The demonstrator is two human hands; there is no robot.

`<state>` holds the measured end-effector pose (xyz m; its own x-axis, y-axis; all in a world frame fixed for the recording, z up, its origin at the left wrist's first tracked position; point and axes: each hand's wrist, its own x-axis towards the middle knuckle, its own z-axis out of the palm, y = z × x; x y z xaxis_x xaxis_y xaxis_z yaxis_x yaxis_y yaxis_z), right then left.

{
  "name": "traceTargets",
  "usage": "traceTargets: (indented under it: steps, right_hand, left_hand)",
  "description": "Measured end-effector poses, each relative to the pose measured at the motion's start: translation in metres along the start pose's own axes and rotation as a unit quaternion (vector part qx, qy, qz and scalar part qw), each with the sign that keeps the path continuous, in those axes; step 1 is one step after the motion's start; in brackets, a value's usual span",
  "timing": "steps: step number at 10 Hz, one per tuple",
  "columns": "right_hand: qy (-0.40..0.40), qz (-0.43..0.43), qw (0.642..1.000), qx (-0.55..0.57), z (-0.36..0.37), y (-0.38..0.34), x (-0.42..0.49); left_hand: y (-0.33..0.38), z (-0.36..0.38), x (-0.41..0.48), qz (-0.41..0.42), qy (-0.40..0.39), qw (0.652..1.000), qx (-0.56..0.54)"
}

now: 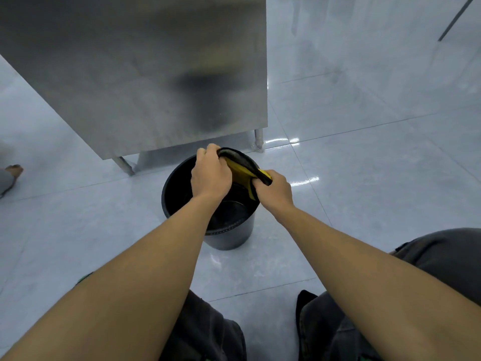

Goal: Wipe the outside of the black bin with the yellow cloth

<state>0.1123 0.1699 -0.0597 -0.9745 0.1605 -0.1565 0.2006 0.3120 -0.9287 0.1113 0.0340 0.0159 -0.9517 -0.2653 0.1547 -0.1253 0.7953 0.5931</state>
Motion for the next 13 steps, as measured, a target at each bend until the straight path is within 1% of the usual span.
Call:
traceTargets:
  steps: [1, 2, 3, 4, 5, 6, 7, 8, 9, 10, 11, 12, 13]
  right_hand:
    - [0.071, -0.014, 0.997, -0.035, -0.002, 0.006, -0.001]
    - [0.145, -0.069, 0.986, -0.034, -0.004, 0.000, -0.002]
    - [0.161, -0.086, 0.982, -0.052, -0.009, 0.001, -0.003]
    - [0.093, -0.024, 0.984, -0.147, -0.009, 0.021, -0.005]
    - [-0.015, 0.048, 0.972, -0.230, -0.003, 0.044, -0.015]
    - [-0.075, 0.074, 0.952, -0.289, 0.004, 0.055, -0.023]
    - [-0.085, 0.055, 0.933, -0.346, 0.010, 0.054, -0.023]
    - [-0.045, 0.024, 0.937, -0.345, 0.011, 0.048, -0.020]
    - [0.006, 0.001, 0.949, -0.316, 0.014, 0.037, -0.018]
    - [0.026, -0.014, 0.947, -0.321, 0.019, 0.029, -0.019]
    - [0.041, -0.047, 0.939, -0.339, 0.017, 0.015, -0.021]
    - [0.045, -0.094, 0.934, -0.341, 0.010, -0.009, -0.016]
    - [0.048, -0.144, 0.933, -0.326, 0.004, -0.051, -0.009]
  left_hand:
    - [-0.009, -0.002, -0.005, 0.090, 0.021, 0.993, 0.078]
    - [-0.012, -0.002, -0.007, 0.148, 0.021, 0.988, 0.040]
    - [-0.019, 0.000, -0.008, 0.194, -0.032, 0.979, 0.061]
    - [-0.030, 0.005, -0.008, 0.187, -0.146, 0.958, 0.161]
    - [-0.043, 0.013, -0.013, 0.122, -0.319, 0.904, 0.257]
    - [-0.053, 0.020, -0.020, 0.066, -0.414, 0.868, 0.267]
    - [-0.055, 0.025, -0.025, 0.057, -0.426, 0.863, 0.266]
    - [-0.055, 0.026, -0.025, 0.055, -0.413, 0.871, 0.260]
    - [-0.052, 0.026, -0.027, 0.059, -0.374, 0.890, 0.254]
    - [-0.048, 0.031, -0.030, 0.083, -0.322, 0.904, 0.270]
    - [-0.044, 0.027, -0.031, 0.107, -0.275, 0.909, 0.293]
    - [-0.041, 0.015, -0.024, 0.110, -0.235, 0.918, 0.299]
    - [-0.029, -0.003, -0.011, 0.111, -0.205, 0.929, 0.288]
